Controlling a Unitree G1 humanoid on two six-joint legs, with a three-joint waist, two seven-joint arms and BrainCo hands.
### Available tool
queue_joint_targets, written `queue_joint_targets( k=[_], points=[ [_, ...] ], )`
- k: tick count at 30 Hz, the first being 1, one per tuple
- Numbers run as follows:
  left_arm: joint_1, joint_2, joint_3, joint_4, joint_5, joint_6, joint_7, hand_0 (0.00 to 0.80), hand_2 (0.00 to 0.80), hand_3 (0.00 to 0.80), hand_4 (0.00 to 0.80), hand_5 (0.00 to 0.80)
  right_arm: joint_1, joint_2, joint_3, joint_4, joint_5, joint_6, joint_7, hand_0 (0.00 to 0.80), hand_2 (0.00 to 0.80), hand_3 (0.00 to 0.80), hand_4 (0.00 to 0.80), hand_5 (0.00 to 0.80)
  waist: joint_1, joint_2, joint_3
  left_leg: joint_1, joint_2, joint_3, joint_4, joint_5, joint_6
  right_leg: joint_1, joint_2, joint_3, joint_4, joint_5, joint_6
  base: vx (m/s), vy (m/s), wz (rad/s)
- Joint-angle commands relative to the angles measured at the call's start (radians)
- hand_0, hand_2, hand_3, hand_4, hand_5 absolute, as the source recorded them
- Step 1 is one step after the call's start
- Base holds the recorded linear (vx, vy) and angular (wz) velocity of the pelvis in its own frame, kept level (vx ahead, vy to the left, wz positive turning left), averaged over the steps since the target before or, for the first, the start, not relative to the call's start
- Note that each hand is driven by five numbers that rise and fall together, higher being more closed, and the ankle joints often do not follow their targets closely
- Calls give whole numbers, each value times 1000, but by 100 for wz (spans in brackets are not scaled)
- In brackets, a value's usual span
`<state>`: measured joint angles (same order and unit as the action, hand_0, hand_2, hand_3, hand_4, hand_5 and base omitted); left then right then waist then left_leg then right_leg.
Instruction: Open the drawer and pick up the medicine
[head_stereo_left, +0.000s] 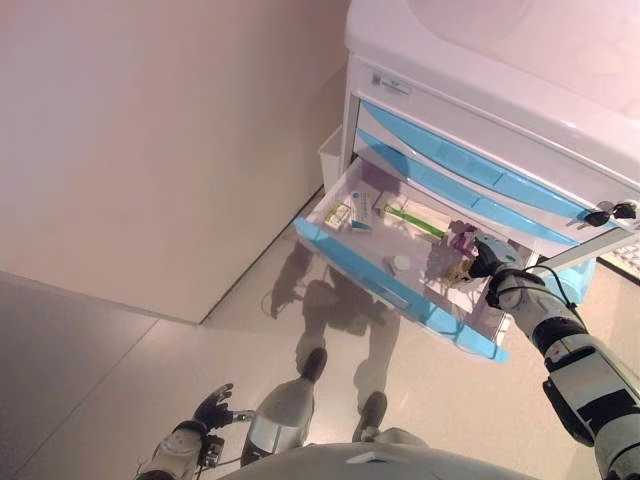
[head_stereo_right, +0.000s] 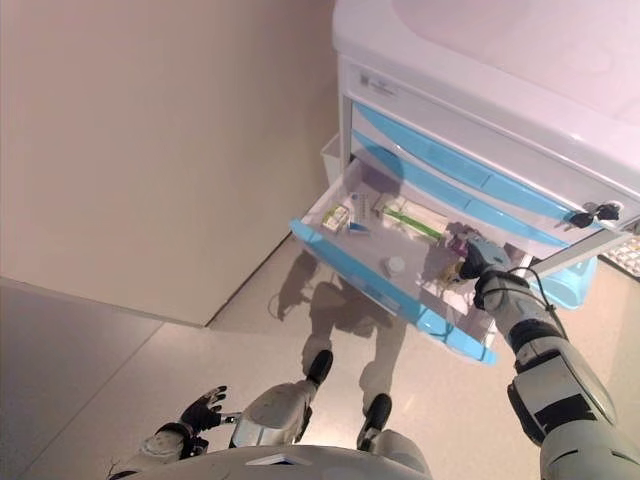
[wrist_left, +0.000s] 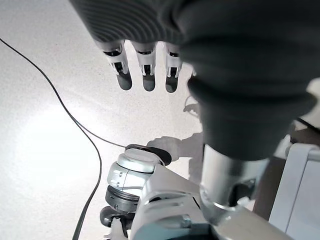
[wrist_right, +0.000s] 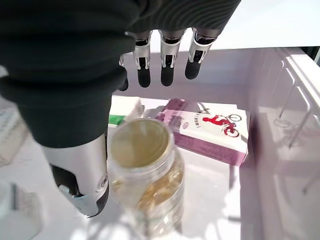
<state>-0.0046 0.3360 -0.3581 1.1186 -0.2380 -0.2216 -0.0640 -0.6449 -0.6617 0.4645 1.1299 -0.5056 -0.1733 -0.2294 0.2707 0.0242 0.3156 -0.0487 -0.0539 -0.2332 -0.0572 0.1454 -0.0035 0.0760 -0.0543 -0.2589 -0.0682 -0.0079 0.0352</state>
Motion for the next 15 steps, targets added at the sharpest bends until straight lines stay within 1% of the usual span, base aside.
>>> queue_joint_targets(
  k=[1, 7, 9, 11, 15],
  points=[
    [-23, 31, -56, -12, -35, -39, 15, 0, 0, 0, 0, 0, -102, -100, 82, -42, 50, 10, -8, 0, 0, 0, 0, 0, 15, -17, 7, -42, -35, 47, 111, -167, 8, -139, -55, 29, 116, 1, 27, -80, -8, -1],
    [-44, 35, -76, -26, -56, -47, 23, 0, 0, 0, 0, 0, -145, -116, 102, -30, 58, 27, 4, 0, 0, 0, 0, 0, 13, -12, 30, -77, -36, 51, 119, -159, 9, -178, -56, 27, 127, 7, 27, -67, -5, -1],
    [-57, 33, -84, -35, -68, -55, 29, 0, 0, 0, 0, 0, -172, -126, 110, -16, 61, 43, 20, 0, 0, 0, 0, 0, 8, -7, 44, -103, -33, 68, 132, -157, 10, -206, -62, 20, 140, 9, 24, -91, 8, -4],
    [-63, 33, -90, -40, -72, -57, 32, 0, 0, 0, 0, 0, -180, -131, 112, -9, 64, 51, 26, 0, 0, 0, 0, 0, 7, -4, 50, -115, -35, 69, 137, -155, 10, -218, -65, 16, 146, 10, 24, -51, 2, -4],
    [-74, 35, -98, -61, -70, -48, 37, 0, 0, 0, 0, 0, -197, -142, 117, 2, 55, 37, 54, 0, 0, 0, 0, 0, 1, 0, 59, -136, -30, 97, 150, -154, 9, -238, -73, 2, 158, 10, 22, -42, -2, 2]
  ],
)
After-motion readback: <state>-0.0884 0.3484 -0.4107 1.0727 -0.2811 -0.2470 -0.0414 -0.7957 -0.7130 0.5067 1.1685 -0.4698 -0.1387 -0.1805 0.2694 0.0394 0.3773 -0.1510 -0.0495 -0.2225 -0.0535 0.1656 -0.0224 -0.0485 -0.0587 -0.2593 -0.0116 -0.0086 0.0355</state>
